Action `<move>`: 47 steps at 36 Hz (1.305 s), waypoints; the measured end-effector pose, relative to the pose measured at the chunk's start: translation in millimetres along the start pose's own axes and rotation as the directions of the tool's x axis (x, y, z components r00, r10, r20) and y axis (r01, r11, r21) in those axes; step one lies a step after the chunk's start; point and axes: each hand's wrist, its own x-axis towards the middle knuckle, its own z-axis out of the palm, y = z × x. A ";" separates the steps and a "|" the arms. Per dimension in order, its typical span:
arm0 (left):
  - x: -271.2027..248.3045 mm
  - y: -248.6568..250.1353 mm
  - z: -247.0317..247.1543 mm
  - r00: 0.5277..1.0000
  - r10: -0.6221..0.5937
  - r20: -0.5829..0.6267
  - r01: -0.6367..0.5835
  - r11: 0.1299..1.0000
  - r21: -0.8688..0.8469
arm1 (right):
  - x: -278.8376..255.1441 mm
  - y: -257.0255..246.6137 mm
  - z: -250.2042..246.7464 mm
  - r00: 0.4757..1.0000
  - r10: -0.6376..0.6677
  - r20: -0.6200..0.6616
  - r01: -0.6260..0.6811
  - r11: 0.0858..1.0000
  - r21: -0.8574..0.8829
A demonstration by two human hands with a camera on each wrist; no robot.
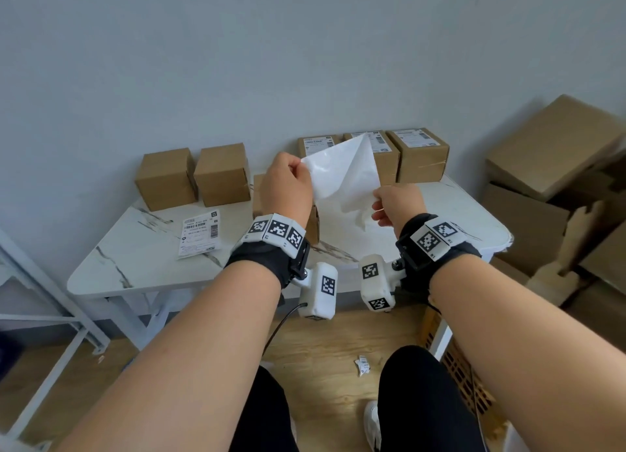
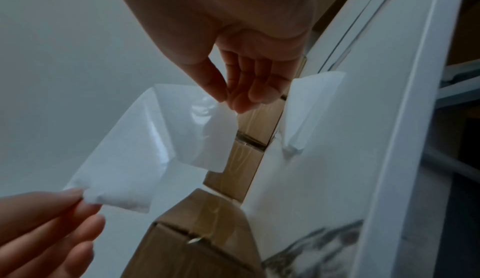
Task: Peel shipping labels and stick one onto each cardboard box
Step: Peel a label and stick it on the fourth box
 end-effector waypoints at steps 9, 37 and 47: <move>5.8 1.8 9.1 0.998 -0.027 -0.054 0.029 0.999 0.044 | 19.7 19.0 -20.7 0.989 0.122 -0.086 -0.121 0.993 0.016; -1.6 5.2 5.6 0.994 0.102 -0.037 -0.097 0.987 0.126 | 27.8 26.3 -15.0 0.979 0.129 -0.156 -0.131 0.991 0.000; -6.3 5.7 5.5 0.966 0.258 -0.027 -0.250 0.952 0.178 | -12.8 -22.9 2.6 0.967 -0.255 0.015 0.255 0.966 0.038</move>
